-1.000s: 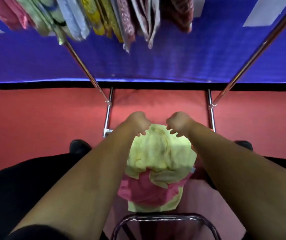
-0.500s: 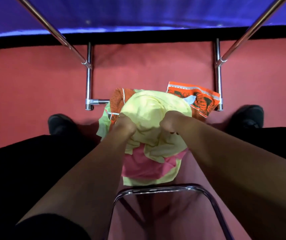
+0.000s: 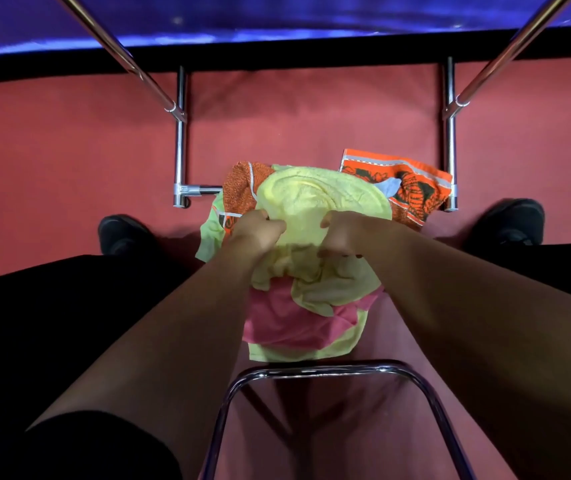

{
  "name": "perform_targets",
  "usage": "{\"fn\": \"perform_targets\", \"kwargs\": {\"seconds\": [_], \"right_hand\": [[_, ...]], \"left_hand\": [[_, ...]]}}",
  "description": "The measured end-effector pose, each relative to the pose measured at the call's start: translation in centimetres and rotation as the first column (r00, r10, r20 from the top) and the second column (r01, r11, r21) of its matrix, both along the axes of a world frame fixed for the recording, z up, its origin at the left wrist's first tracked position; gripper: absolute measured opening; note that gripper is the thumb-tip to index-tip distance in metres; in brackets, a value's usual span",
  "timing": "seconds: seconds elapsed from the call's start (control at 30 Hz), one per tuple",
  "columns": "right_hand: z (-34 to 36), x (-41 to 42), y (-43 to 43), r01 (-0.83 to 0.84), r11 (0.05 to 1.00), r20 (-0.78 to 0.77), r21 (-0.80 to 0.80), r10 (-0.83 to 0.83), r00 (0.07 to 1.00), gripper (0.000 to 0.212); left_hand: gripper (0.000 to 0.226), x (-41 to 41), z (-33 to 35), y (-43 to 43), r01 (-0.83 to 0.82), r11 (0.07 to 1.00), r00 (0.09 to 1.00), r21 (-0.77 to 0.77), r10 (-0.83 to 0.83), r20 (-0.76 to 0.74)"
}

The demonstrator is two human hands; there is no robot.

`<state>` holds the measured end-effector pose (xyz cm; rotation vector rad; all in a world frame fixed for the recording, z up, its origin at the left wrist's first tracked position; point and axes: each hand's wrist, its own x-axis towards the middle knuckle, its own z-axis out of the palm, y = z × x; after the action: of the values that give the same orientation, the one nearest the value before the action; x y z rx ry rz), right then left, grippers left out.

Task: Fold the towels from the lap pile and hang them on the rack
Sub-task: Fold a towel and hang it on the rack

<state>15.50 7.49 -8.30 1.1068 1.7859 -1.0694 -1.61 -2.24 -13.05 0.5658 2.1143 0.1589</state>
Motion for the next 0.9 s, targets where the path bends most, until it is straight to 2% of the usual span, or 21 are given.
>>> {"fn": "perform_targets", "kwargs": {"seconds": [0.03,0.07,0.1,0.17,0.2,0.27,0.3,0.33,0.37,0.4,0.47,0.53,0.6,0.63,0.73,0.8,0.9], "right_hand": [[0.5,-0.3,0.0,0.015,0.999,-0.019,-0.038,-0.016,1.0,0.079],[0.9,-0.7,0.0,0.029,0.997,-0.039,-0.07,-0.032,0.999,0.096],[1.4,-1.0,-0.1,0.044,0.995,-0.054,-0.093,-0.05,0.997,0.105],[2.4,-1.6,-0.3,0.071,0.996,-0.109,-0.057,-0.076,0.991,0.106],[3.2,-1.8,-0.4,0.09,0.996,-0.124,-0.018,-0.092,0.988,0.096],[4.9,-2.1,-0.2,0.159,0.983,-0.179,0.091,-0.141,0.974,0.053],[5.9,-2.1,0.0,0.195,0.972,-0.203,0.13,-0.167,0.965,0.034],[6.9,-2.1,0.1,0.244,0.96,-0.242,0.136,-0.206,0.948,0.023],[7.7,-2.1,0.3,0.315,0.942,-0.271,0.113,-0.276,0.922,0.022],[9.0,-2.1,0.3,0.406,0.911,-0.298,0.066,-0.371,0.88,0.024],[12.1,-1.8,0.6,0.576,0.817,-0.368,-0.024,-0.543,0.755,0.021],[15.8,-1.3,0.9,0.656,0.753,-0.435,-0.052,-0.608,0.664,0.018],[19.3,-0.8,1.4,0.689,0.721,-0.493,-0.076,-0.628,0.603,0.027],[20.4,-0.8,1.8,0.701,0.707,-0.51,-0.09,-0.638,0.577,0.028],[23.5,-0.2,2.6,0.738,0.66,-0.554,-0.138,-0.669,0.495,0.009],[26.7,0.5,1.7,0.755,0.625,-0.54,-0.201,-0.713,0.447,0.017],[31.8,1.5,-0.3,0.722,0.628,-0.593,-0.291,-0.71,0.379,0.02]], "left_hand": [[0.022,0.0,0.3,0.6,-0.038,0.998,0.999,0.058,0.036,0.031],[0.031,0.0,0.9,1.3,-0.098,0.99,0.994,0.099,0.092,0.067],[0.042,-0.1,1.2,1.8,-0.168,0.976,0.982,0.14,0.153,0.112],[0.052,-0.1,2.6,2.9,-0.349,0.921,0.923,0.175,0.306,0.233],[0.043,0.1,3.8,3.4,-0.412,0.894,0.886,0.176,0.349,0.306],[0.022,0.5,6.4,4.3,-0.483,0.851,0.829,0.205,0.369,0.421],[0.019,0.7,7.6,4.7,-0.509,0.832,0.804,0.222,0.368,0.467],[0.019,0.8,9.2,4.9,-0.519,0.823,0.789,0.232,0.357,0.5],[0.019,0.7,10.3,5.1,-0.53,0.813,0.77,0.243,0.34,0.54],[0.02,0.8,11.8,5.1,-0.503,0.824,0.777,0.261,0.299,0.554],[0.037,0.9,14.5,5.3,-0.39,0.861,0.819,0.327,0.162,0.551],[0.05,0.9,17.4,5.2,-0.193,0.89,0.873,0.414,-0.037,0.487],[0.05,0.9,20.6,4.8,-0.007,0.875,0.886,0.485,-0.22,0.408],[0.051,0.7,21.6,4.9,0.033,0.864,0.88,0.502,-0.263,0.396],[0.035,0.2,26.3,4.2,0.086,0.818,0.901,0.568,-0.307,0.306],[0.03,0.3,29.8,3.8,0.07,0.78,0.905,0.621,-0.312,0.29],[0.026,1.2,34.3,2.8,0.006,0.698,0.898,0.716,-0.318,0.303]]}}
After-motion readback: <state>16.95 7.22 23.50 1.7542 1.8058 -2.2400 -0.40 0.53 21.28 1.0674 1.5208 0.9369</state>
